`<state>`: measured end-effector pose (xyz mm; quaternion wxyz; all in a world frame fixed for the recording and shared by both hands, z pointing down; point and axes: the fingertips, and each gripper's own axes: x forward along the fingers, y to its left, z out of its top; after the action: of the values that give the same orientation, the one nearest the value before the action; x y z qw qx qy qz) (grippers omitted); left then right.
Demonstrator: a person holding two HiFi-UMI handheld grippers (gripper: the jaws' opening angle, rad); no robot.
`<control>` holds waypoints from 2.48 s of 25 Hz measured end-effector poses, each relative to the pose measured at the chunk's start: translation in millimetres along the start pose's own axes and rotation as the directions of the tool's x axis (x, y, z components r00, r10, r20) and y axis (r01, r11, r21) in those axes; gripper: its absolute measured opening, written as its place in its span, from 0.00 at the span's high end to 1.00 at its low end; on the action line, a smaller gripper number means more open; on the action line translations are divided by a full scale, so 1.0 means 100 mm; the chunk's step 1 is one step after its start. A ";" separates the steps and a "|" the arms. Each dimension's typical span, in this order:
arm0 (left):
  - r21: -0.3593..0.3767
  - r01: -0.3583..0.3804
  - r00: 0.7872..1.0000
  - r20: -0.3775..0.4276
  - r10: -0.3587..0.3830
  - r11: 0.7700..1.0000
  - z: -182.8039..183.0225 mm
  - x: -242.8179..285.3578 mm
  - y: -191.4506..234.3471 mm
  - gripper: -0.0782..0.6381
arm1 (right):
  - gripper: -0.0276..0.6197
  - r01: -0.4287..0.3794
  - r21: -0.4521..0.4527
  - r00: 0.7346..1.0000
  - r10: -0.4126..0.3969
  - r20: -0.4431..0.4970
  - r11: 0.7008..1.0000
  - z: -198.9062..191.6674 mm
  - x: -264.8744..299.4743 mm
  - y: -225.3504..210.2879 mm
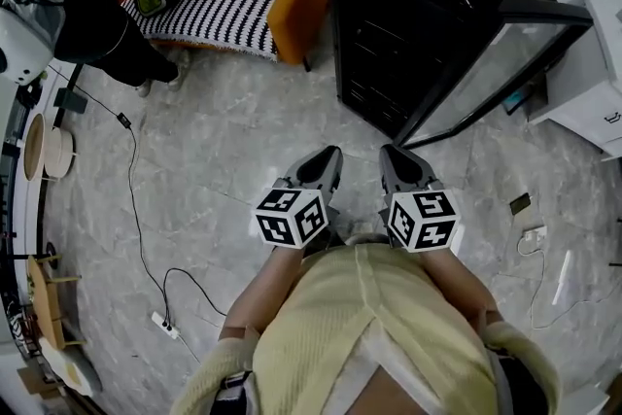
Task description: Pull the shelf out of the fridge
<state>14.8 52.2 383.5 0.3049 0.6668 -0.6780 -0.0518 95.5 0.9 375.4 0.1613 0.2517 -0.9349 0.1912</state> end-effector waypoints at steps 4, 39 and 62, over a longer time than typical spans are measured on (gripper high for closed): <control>0.015 0.050 0.999 -0.019 -0.050 0.999 0.08 0.20 -0.01 0.83 | 0.91 0.045 0.011 0.999 -0.045 0.005 0.999 0.06 0.08 -0.12; 0.029 0.369 0.902 -0.251 -0.350 0.929 0.78 0.49 1.42 0.83 | 0.91 0.388 0.230 0.916 -0.401 0.010 0.892 0.10 1.33 0.63; 0.036 0.392 0.893 -0.253 -0.371 0.919 0.65 1.45 1.18 0.83 | 0.91 0.493 0.412 0.836 -0.548 0.019 0.766 0.04 1.35 -0.41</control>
<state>-108.7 -93.0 436.8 0.3397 0.8008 -0.4933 0.0001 6.3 -88.8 437.2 0.0896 0.5409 -0.7793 0.3034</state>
